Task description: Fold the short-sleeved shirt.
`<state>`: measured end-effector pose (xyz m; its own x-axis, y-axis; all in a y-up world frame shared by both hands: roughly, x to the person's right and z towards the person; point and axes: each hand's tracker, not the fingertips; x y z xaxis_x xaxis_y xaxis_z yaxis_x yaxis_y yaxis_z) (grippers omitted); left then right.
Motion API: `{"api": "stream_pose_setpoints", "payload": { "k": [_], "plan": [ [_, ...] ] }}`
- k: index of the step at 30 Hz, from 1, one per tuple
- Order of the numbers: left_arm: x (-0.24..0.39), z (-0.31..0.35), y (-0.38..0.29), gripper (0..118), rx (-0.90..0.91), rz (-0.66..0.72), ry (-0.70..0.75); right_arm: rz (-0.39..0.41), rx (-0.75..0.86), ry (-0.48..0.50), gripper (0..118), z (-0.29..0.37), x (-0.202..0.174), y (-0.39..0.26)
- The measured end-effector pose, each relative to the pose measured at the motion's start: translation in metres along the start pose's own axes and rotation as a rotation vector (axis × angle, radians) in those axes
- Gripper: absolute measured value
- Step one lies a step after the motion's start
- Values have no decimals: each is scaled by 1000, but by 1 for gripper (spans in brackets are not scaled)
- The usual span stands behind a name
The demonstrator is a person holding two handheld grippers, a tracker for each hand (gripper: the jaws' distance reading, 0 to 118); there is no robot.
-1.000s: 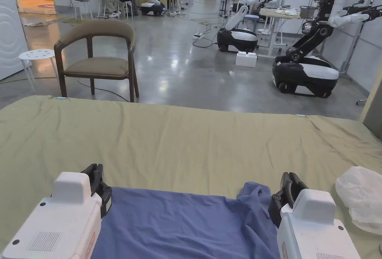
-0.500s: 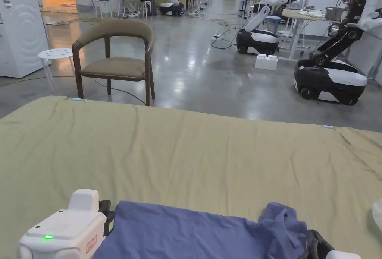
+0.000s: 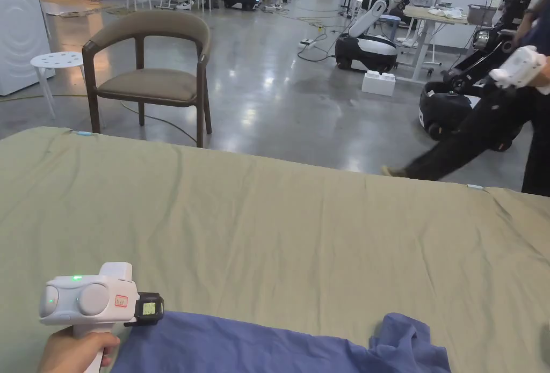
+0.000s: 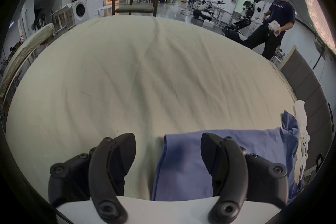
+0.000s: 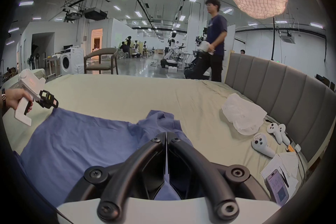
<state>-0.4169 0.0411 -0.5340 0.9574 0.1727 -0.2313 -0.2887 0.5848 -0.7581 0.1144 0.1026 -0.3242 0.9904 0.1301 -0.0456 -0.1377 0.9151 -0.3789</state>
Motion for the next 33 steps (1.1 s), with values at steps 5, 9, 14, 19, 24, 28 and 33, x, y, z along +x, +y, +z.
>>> {"api": "stream_pose_setpoints", "payload": {
  "k": [5,9,14,19,24,28,33],
  "plan": [
    [19,-24,-10,76,-124,-112,75,10,-43,-21,0,-4,10,-11],
    [45,-12,-19,66,-83,-171,120,-2,-92,-35,0,-15,21,-14],
    [61,2,-26,2,-72,-282,92,-22,-186,-28,40,-55,43,0],
    [55,29,-27,0,-36,-282,55,-26,-346,42,59,-130,76,21],
    [50,66,-30,0,56,-262,34,23,-467,87,68,-197,86,29],
    [44,84,-33,0,87,-256,34,-43,-589,167,68,-233,80,18],
    [37,92,-36,0,91,-261,47,-30,-613,148,60,-238,75,-2]
  ]
}}
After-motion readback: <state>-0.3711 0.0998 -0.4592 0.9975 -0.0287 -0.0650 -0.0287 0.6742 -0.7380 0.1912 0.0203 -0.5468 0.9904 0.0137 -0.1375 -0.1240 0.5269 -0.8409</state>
